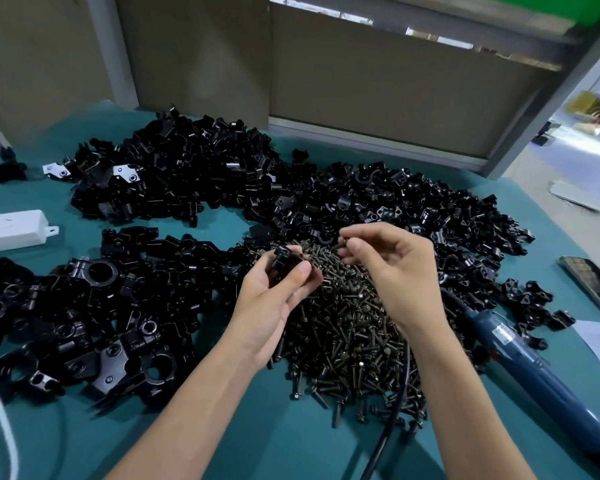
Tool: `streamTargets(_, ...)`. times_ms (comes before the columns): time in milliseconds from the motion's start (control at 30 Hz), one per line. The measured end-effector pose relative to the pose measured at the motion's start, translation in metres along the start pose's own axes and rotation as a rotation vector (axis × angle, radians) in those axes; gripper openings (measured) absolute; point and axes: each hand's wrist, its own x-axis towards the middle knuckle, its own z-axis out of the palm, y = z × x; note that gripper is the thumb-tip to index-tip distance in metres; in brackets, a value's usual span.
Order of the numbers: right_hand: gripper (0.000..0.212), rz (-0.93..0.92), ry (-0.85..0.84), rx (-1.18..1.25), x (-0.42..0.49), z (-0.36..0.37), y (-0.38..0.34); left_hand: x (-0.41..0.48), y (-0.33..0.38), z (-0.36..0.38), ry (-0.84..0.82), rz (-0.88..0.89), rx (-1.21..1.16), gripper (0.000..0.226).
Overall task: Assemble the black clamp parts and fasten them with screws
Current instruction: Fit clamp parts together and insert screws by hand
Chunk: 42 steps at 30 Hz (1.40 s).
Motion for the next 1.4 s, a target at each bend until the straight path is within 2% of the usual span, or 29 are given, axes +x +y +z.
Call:
streamTargets(133,0.030,-0.074,-0.015,-0.019,0.003,0.021,-0.002,-0.001,-0.004,0.003,-0.012,0.005,0.081,0.039)
streamTargets(233,0.026,-0.055,-0.044,-0.051,0.002,0.031,0.002,-0.002,-0.003,0.005,-0.020,-0.003,0.105,0.046)
streamTargets(367,0.026,0.001,-0.056,0.001,0.002,0.034,0.007,-0.004,-0.002,0.006,-0.043,0.015,0.108,0.036)
streamTargets(500,0.027,0.049,-0.045,0.105,0.002,0.037,0.009,-0.005,-0.003,0.007,-0.057,0.031,0.208,0.033)
streamTargets(633,0.021,0.019,-0.048,0.016,-0.001,0.042,0.013,-0.006,-0.003,0.007,-0.065,0.065,0.267,0.040)
streamTargets(767,0.021,-0.030,0.021,-0.033,-0.002,0.043,0.014,-0.006,-0.002,0.006,-0.104,0.082,0.289,0.039)
streamTargets(933,0.013,-0.014,-0.018,-0.050,-0.003,0.040,0.015,-0.005,-0.004,0.003,-0.118,0.064,0.302,0.034)
streamTargets(1133,0.012,-0.015,-0.025,-0.037,-0.003,0.038,0.014,-0.005,-0.004,0.003,-0.122,0.038,0.290,0.036)
streamTargets(1200,0.011,-0.031,-0.034,-0.061,-0.005,0.037,0.010,-0.005,-0.003,0.004,-0.125,0.026,0.234,0.038)
streamTargets(1267,0.018,-0.011,-0.045,-0.073,-0.007,0.027,0.005,-0.005,-0.001,0.003,-0.116,-0.005,0.135,0.038)
streamTargets(1333,0.030,0.052,-0.019,-0.153,-0.013,0.002,0.005,-0.004,0.002,0.000,-0.093,-0.038,0.072,0.039)
streamTargets(1400,0.039,0.117,0.030,-0.480,-0.025,-0.041,0.011,-0.002,0.004,-0.004,-0.054,-0.055,0.065,0.046)
